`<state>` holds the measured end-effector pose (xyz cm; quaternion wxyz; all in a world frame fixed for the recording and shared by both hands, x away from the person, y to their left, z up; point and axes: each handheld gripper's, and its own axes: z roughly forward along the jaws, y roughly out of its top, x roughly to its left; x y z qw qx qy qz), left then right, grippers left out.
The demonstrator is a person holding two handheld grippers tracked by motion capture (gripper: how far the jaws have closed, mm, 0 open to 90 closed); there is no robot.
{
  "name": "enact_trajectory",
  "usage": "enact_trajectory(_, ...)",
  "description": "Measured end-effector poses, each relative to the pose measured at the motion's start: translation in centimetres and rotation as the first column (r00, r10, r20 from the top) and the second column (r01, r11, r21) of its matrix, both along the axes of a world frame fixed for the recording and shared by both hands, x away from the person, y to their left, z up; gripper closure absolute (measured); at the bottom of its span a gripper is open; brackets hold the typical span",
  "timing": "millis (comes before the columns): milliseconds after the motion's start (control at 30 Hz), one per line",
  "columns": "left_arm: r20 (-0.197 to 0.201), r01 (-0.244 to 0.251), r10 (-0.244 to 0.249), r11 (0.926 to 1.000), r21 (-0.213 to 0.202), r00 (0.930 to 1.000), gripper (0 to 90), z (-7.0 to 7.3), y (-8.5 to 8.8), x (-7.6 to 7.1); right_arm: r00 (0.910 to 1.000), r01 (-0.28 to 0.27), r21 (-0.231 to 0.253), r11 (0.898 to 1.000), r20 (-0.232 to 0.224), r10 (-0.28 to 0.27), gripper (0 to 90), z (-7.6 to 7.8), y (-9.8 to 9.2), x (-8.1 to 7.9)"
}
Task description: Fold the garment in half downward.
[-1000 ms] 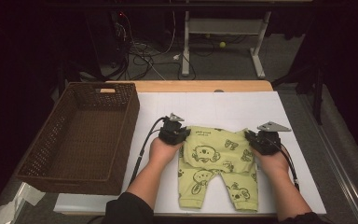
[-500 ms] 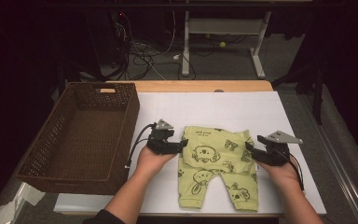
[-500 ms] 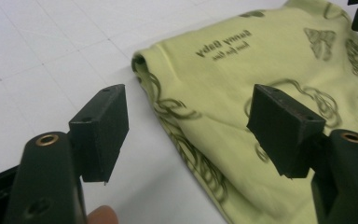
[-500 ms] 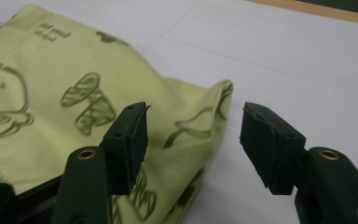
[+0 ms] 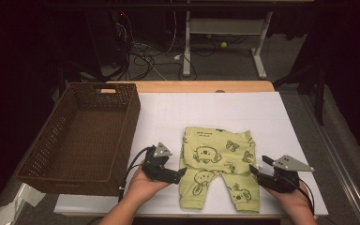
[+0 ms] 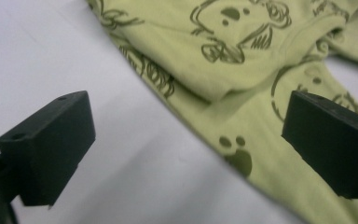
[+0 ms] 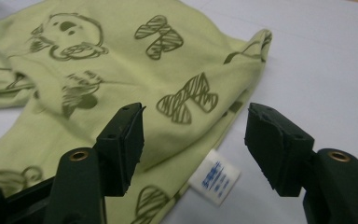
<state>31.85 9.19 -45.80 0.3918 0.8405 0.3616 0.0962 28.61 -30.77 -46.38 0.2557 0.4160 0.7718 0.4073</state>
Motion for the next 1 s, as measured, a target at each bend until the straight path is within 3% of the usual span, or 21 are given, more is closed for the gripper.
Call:
enact_trajectory(167,0.011,-0.037,0.037,0.9977,-0.057,0.9992,0.0,-0.6,0.9,-0.9,0.9999,-0.014,0.026,1.000,-0.004,0.014,32.5,0.2,0.1,-1.6)
enact_trajectory(300,0.035,-0.031,0.035,0.9944,-0.101,0.9988,0.0,-0.1,0.7,-1.7,0.9994,-0.033,0.040,0.999,-0.007,0.034,19.9,0.4,0.5,-3.0)
enact_trajectory(367,0.043,-0.016,0.020,0.9953,-0.096,0.9989,0.0,-0.1,0.6,-1.8,0.9986,-0.051,0.039,0.998,-0.009,0.051,15.0,0.4,0.7,-3.5)
enact_trajectory(500,0.033,-0.001,0.004,0.9958,-0.091,0.9994,0.0,-0.3,0.4,-1.8,0.9960,-0.087,0.044,0.995,-0.014,0.088,14.4,0.6,1.3,-4.3)
enact_trajectory(600,0.026,0.014,-0.011,0.9952,-0.097,0.9996,0.0,-0.5,0.2,-1.7,0.9898,-0.140,0.044,0.989,-0.020,0.141,18.2,0.7,2.1,-4.8)
enact_trajectory(733,0.027,0.022,-0.019,0.9949,-0.099,0.9994,0.0,-0.6,0.0,-1.7,0.9738,-0.223,0.015,0.975,-0.045,0.223,28.5,0.7,3.4,-5.6)
enact_trajectory(900,0.032,0.029,-0.026,0.9947,-0.099,0.9992,0.0,-0.6,0.0,-1.7,0.9460,-0.317,-0.007,0.948,-0.072,0.316,52.6,0.8,4.6,-6.5)
enact_trajectory(1000,0.030,0.031,-0.028,0.9942,-0.103,0.9992,0.0,-0.5,0.0,-1.7,0.9280,-0.361,-0.031,0.932,-0.110,0.356,61.7,0.6,5.2,-6.9)
